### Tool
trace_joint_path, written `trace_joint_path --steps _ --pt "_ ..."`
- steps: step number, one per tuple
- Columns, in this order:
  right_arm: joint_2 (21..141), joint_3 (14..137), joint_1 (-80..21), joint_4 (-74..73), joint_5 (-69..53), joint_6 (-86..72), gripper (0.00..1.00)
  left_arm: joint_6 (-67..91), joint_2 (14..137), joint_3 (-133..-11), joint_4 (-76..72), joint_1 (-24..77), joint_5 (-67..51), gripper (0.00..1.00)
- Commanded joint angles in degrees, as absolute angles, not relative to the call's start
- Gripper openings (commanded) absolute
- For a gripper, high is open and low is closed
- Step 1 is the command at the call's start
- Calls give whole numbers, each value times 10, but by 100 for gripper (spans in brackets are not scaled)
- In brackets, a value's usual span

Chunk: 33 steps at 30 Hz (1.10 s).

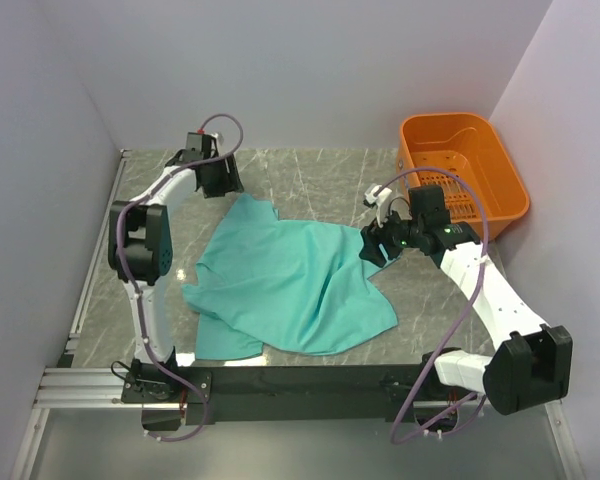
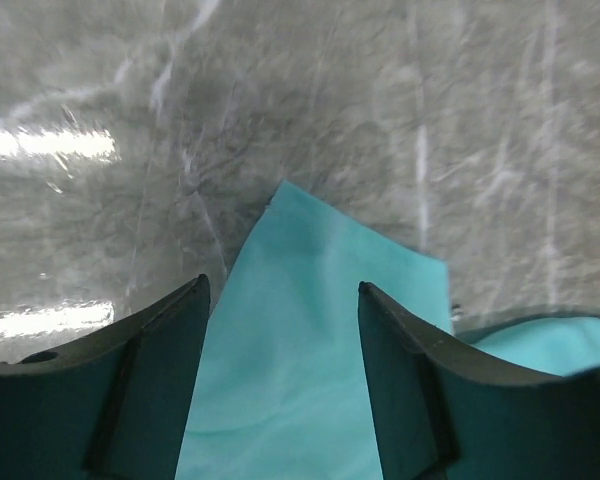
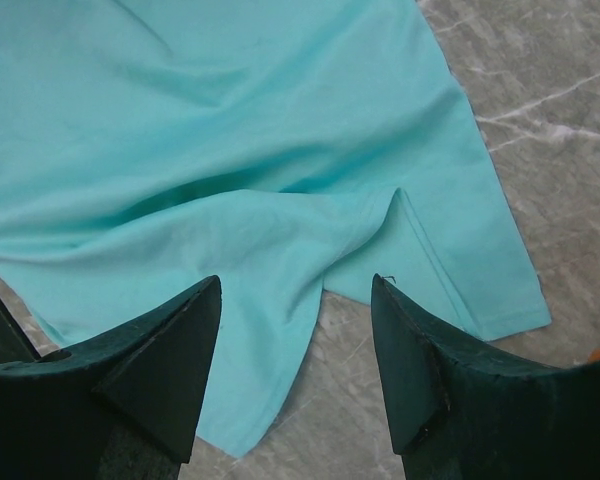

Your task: Fold and stack the t-shirts

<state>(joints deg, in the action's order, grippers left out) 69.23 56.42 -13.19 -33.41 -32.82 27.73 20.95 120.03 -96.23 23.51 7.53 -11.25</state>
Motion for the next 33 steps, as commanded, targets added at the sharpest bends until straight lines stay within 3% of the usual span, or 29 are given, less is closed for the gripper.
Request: trace_joint_path --steps 1,9,12,15,16,20,26,33 --pt "697 558 -123 -317 -337 276 68 191 1230 -998 260 76 -136 66" --pt "709 560 -116 -323 -342 276 67 180 1273 -1000 272 83 -126 64" --pt "709 561 -111 -325 -348 275 67 177 1281 -996 274 85 -127 57" --pt "707 561 -105 -329 -356 274 67 175 1272 -981 260 84 -133 44" --pt "705 562 -104 -329 -359 274 67 172 1269 -977 258 84 -136 32" --pt "703 560 -98 -331 -365 274 67 172 1211 -959 244 84 -130 1" --pt "700 557 -93 -325 -356 272 66 215 1056 -828 161 55 -29 1" --pt "749 579 -106 -325 -334 265 64 218 1030 -751 148 18 -44 1"
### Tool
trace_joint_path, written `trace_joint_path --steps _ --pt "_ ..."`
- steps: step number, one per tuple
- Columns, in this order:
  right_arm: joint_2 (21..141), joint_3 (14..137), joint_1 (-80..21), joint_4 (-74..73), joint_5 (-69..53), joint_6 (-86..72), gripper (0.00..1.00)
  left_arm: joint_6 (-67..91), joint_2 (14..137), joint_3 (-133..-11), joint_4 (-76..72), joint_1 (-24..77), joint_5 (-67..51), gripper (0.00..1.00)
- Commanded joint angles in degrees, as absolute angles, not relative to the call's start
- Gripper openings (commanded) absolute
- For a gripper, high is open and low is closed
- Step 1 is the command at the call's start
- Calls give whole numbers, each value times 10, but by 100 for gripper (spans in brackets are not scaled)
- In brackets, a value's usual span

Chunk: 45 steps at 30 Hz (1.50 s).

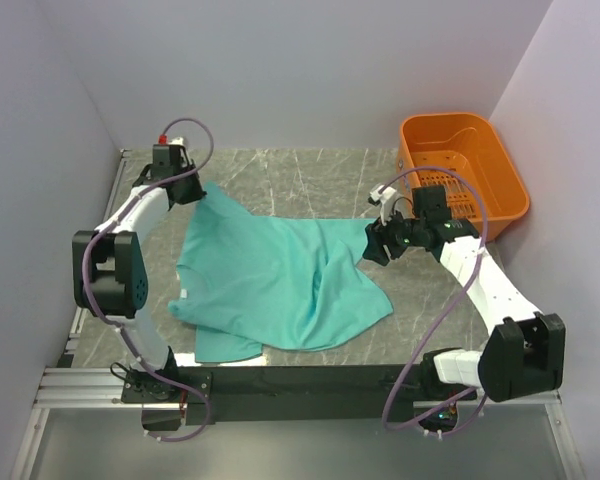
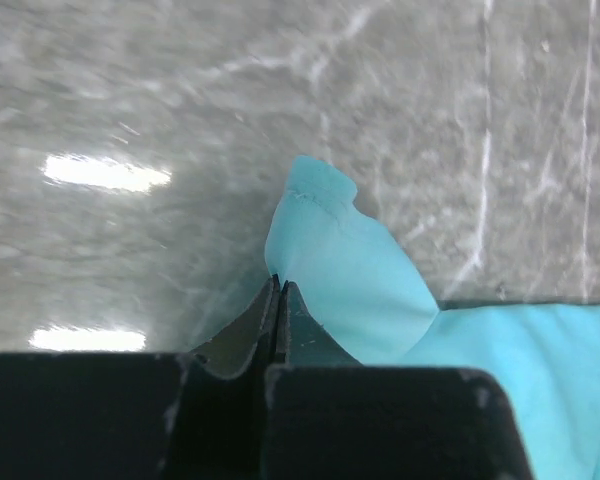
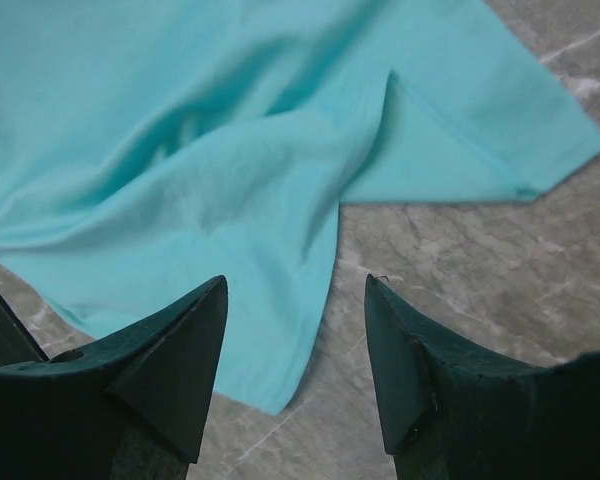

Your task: Fold and stack the t-shirts

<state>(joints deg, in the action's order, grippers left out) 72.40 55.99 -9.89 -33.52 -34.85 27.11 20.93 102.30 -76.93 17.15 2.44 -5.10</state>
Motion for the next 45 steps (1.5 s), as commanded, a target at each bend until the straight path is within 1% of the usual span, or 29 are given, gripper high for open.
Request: trace_joint_path --steps 1,5,8,15,19,31,39,45 --pt "756 588 -110 -325 -322 262 64 216 1034 -753 149 15 -45 1" --pt "801 628 -129 -323 -283 251 63 219 1048 -755 154 1 -47 1" --pt "859 677 -143 -323 -238 235 61 218 1055 -746 155 -20 -48 1" --pt "1037 822 -149 -344 -115 178 61 209 1046 -730 150 -27 -51 1" --pt "1094 866 -149 -361 -96 195 61 209 1044 -732 148 -27 -66 1" --pt "1195 974 -146 -379 -40 219 62 211 1048 -737 147 -27 -86 1" --pt "1250 1017 -137 -403 -46 229 62 212 1052 -740 148 -28 -88 1" --pt "1281 1048 -133 -426 -54 236 60 212 1053 -743 148 -27 -90 1"
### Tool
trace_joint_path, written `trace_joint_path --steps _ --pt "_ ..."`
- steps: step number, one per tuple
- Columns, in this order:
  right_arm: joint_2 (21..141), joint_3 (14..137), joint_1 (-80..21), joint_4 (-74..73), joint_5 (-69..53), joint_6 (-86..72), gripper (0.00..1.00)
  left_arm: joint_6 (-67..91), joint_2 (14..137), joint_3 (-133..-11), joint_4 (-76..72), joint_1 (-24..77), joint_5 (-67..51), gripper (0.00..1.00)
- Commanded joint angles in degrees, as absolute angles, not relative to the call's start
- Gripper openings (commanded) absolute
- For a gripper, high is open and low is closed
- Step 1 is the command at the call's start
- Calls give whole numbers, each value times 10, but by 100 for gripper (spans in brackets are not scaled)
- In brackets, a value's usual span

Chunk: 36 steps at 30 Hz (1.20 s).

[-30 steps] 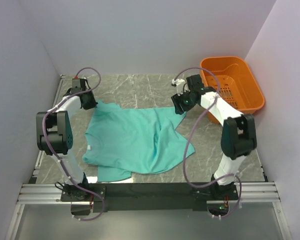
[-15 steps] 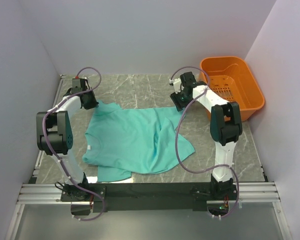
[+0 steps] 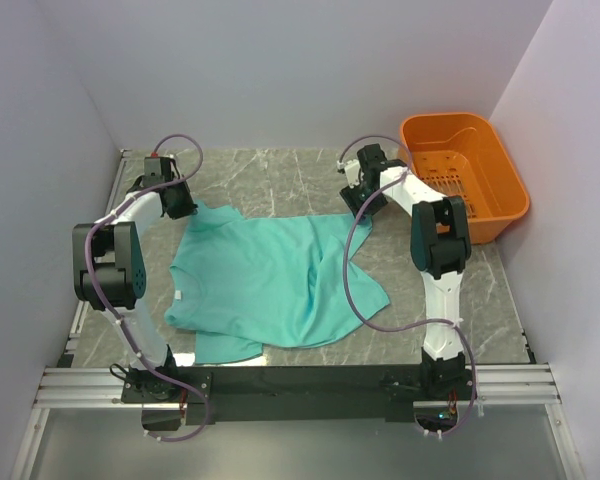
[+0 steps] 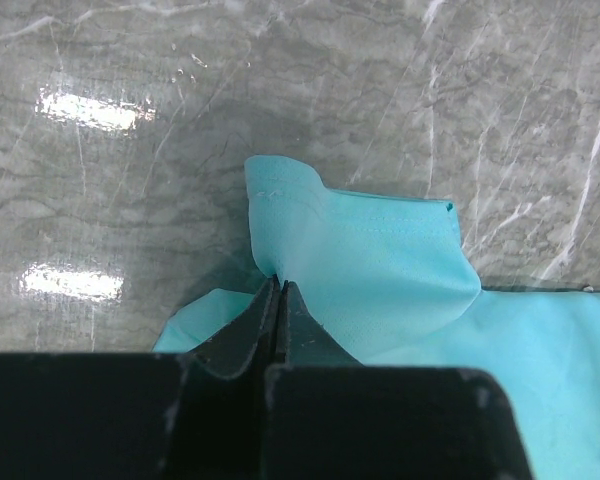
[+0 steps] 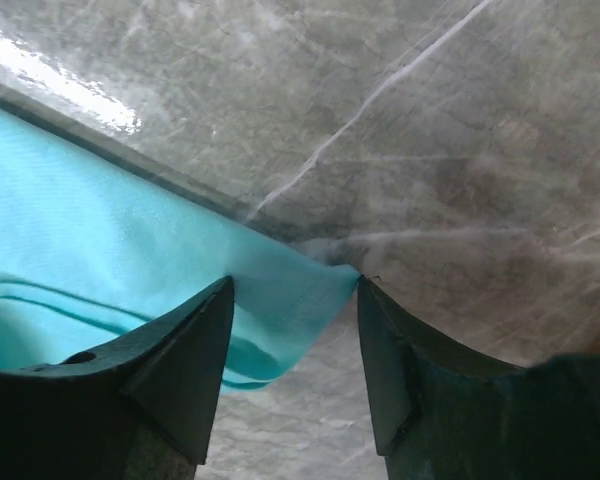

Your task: Fold and stack the t-shirts

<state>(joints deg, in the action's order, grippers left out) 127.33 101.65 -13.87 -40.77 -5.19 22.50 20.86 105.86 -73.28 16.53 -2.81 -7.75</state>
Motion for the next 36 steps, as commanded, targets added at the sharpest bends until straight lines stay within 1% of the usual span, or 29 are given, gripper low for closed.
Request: trace_joint_path --steps 1,3,5,6,8,9,11,12,14,15,16,18,22,26,31,36 --pt "1283 1053 -132 -429 -56 236 58 212 1052 -744 149 -27 -90 1" --pt "1290 1058 -132 -432 -58 238 54 211 1051 -744 148 -27 -91 1" --pt "1294 1061 -132 -436 -62 239 44 211 1052 -745 147 -28 -92 1" --pt "1295 1062 -132 -437 -64 239 37 212 1051 -745 146 -27 -93 1" --pt "1287 1057 -130 -431 -69 243 29 212 1049 -745 145 -27 -98 1" --pt "1281 1046 -129 -425 -69 243 23 213 1049 -745 145 -27 -100 1" --pt "1254 1032 -129 -403 -67 246 18 214 1041 -743 139 -27 -104 1" --pt "1242 1016 -130 -395 -65 248 14 215 1036 -742 137 -27 -106 1" --pt "1197 1001 -129 -374 -64 252 10 216 1014 -735 127 -27 -112 1" --pt "1179 987 -128 -369 -68 256 5 217 1005 -733 123 -28 -112 1" --pt "1140 980 -129 -362 -72 258 4 216 983 -732 121 -27 -114 1" --pt "1100 963 -129 -358 -89 261 2 222 955 -729 111 -27 -118 1" --pt "972 940 -122 -363 -141 265 0 236 846 -715 92 -27 -115 1" --pt "867 937 -117 -374 -188 275 0 257 746 -715 84 -28 -105 1" --pt "748 1009 -112 -419 -228 268 0 292 610 -745 70 -27 -84 1" --pt "669 1116 -112 -446 -241 241 0 327 510 -789 51 -27 -76 1"
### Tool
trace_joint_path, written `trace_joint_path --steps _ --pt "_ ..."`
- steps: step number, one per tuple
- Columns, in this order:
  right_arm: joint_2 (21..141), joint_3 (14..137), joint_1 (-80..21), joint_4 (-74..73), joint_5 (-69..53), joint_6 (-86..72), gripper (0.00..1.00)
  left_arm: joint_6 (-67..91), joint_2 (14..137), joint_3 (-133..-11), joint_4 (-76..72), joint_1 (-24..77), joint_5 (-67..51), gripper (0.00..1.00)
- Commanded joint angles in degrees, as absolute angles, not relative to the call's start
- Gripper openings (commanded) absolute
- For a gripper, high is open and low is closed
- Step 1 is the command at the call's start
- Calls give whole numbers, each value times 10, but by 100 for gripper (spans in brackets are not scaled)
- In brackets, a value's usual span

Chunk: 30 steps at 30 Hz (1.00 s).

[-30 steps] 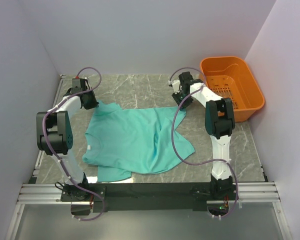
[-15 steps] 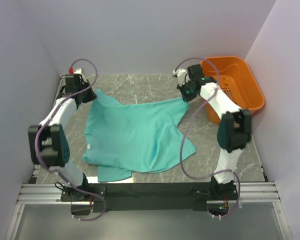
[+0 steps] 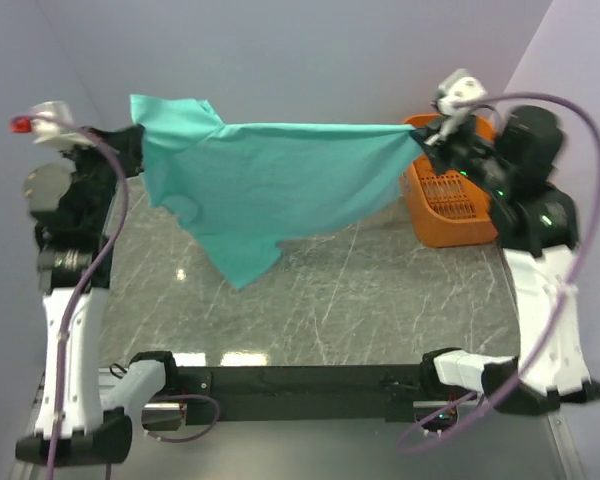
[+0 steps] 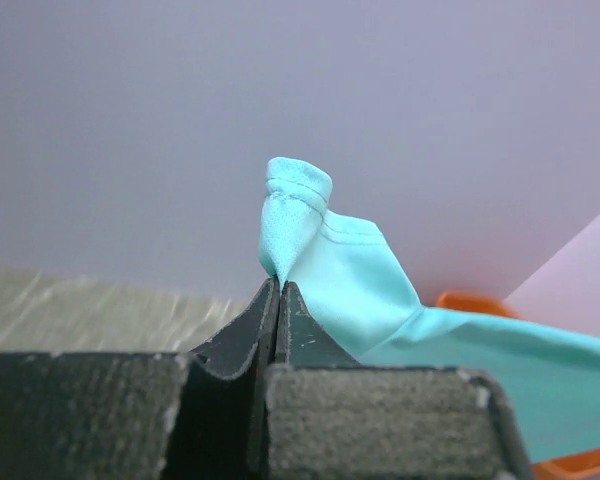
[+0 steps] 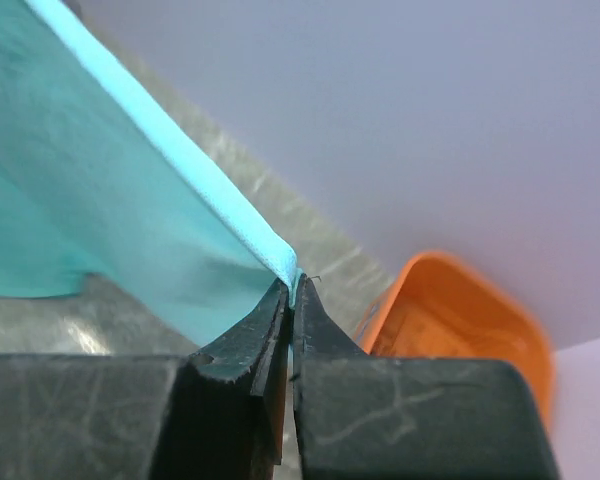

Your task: Fold and stack the t-shirts

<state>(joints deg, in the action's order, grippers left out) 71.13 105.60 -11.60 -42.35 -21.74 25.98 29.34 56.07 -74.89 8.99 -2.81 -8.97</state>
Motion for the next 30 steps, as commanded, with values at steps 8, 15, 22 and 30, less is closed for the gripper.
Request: trace_joint_path --steps 8,15,22,30 --pt "556 1197 -106 -461 -238 225 0 347 462 -918 86 -26 -79 1" --pt "551 1219 -85 -469 -243 219 0 352 473 -984 104 -20 -82 1" --pt "589 1058 -86 -376 -243 215 0 343 497 -829 70 -13 -80 1" --pt "721 797 -87 -172 -246 199 0 349 641 -628 -91 -13 -69 1"
